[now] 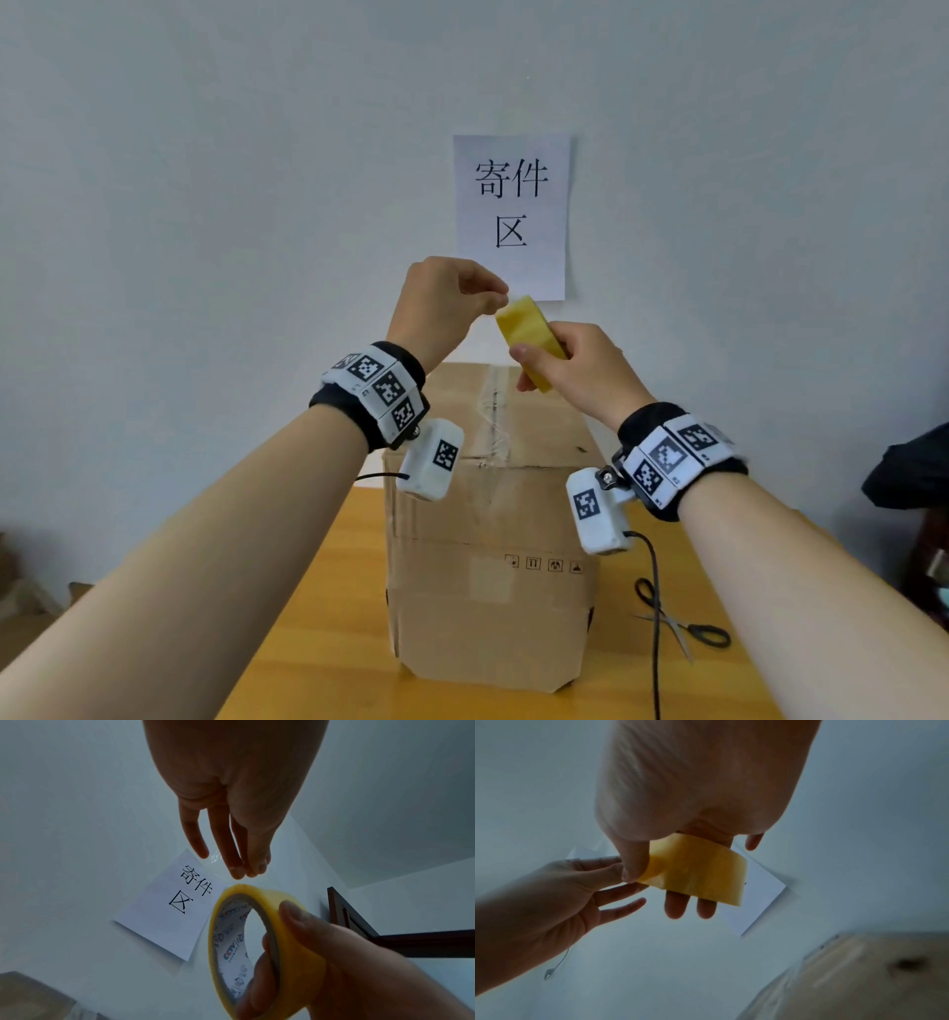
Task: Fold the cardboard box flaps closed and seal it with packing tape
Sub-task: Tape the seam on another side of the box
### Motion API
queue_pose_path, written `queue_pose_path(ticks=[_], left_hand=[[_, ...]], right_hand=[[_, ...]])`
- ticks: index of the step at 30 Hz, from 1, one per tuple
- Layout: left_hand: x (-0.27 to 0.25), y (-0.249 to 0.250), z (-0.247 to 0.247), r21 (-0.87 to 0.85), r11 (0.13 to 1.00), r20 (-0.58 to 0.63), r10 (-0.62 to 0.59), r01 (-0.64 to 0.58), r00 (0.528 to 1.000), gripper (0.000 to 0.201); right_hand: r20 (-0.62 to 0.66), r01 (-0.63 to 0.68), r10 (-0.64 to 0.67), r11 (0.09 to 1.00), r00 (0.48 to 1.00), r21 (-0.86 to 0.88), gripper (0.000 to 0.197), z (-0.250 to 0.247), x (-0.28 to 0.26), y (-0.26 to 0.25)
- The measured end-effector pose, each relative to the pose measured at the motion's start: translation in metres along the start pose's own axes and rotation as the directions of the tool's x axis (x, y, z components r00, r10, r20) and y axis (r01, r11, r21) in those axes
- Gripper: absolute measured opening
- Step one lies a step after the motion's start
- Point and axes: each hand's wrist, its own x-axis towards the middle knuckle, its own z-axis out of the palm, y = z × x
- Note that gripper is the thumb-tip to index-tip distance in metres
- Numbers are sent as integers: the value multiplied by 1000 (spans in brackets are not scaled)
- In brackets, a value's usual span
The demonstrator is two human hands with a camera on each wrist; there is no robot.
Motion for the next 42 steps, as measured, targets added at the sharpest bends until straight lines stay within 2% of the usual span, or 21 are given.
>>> queue_pose_path(ticks=[6,15,20,24,27,32,37,42], left_hand=[[16,-12,4,-52,999,-13,-18,18,1000,9],[36,-35,3,5,1000,49,-27,27,998,6],[43,-43,3,82,996,92,-35,27,995,6],[47,-49,2,141,990,52,-35,27,998,6],[48,-50,-4,118,992,24,-53,50,998,6],[43,-48,-6,102,992,21,-70,68,997,7],[35,-40,-8,64,995,-19,-75,76,997,7],[28,-29,-16,88,995,5,-56,55,998,7]], right_hand=[[-92,-35,12,967,996,-252,33,-6,32,2],[-87,-92,62,911,994,-402,35,6,62,26],[7,-55,66,887,998,-459,39,10,65,35],[108,-8,79,843,991,-538,46,9,66,36],[109,8,61,840,992,-542,49,10,66,36],[13,-30,42,875,999,-483,48,12,64,29],[-28,-81,77,869,997,-488,48,6,60,16],[-65,-123,104,872,992,-475,49,1,50,17]])
